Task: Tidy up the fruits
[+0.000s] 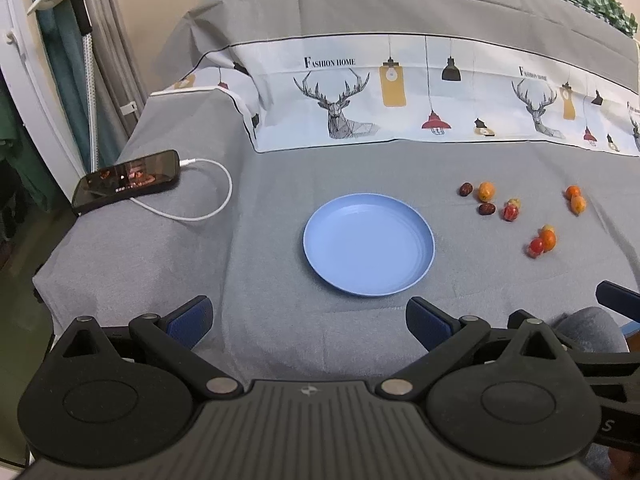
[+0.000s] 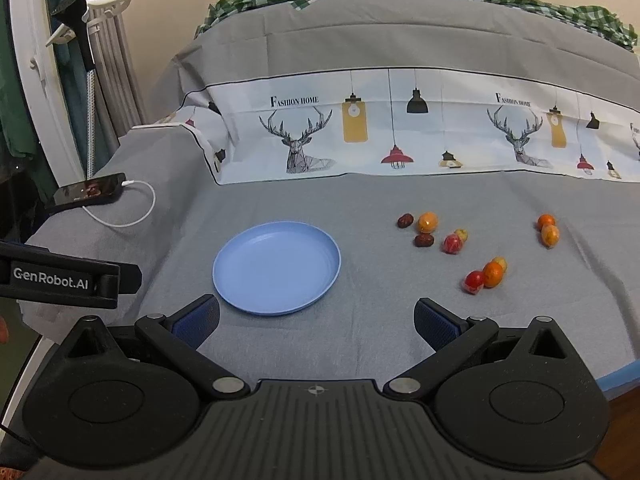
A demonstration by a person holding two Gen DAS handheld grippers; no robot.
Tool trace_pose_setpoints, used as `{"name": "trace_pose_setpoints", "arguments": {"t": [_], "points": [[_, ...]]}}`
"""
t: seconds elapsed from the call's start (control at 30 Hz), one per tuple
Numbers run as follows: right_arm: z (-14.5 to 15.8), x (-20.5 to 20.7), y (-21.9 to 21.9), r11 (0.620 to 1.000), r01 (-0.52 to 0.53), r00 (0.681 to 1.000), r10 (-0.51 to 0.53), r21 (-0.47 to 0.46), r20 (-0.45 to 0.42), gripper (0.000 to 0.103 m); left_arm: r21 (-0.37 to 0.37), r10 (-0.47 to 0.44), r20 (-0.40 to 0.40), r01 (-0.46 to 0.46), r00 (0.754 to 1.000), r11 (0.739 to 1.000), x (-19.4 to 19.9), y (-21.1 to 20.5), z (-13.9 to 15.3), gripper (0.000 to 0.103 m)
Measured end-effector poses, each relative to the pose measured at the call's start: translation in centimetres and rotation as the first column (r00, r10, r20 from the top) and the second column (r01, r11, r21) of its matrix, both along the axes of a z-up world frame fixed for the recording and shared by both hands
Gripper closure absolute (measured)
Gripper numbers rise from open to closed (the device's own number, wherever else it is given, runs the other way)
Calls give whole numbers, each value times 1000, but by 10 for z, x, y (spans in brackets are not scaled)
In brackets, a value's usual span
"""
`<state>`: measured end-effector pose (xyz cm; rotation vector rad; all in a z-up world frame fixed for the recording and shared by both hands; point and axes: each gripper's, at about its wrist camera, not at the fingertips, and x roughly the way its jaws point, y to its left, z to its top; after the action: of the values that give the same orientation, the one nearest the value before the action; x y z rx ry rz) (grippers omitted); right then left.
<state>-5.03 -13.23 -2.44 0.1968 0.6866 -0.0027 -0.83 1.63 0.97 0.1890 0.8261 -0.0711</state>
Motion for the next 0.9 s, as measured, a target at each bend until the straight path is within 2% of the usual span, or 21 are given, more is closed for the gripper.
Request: {"name": "trace_pose_setpoints", "arguments": {"t": [0.27, 0.9], "points": [[4, 0, -6, 1000, -1, 1000, 0, 10, 25, 0, 22, 9, 18, -9, 1000, 1000, -1, -3, 4, 0], [-13, 17, -27, 997, 17, 1000, -17, 79, -1, 0, 102, 9, -43, -4, 999, 995, 19, -25, -16, 0]]}}
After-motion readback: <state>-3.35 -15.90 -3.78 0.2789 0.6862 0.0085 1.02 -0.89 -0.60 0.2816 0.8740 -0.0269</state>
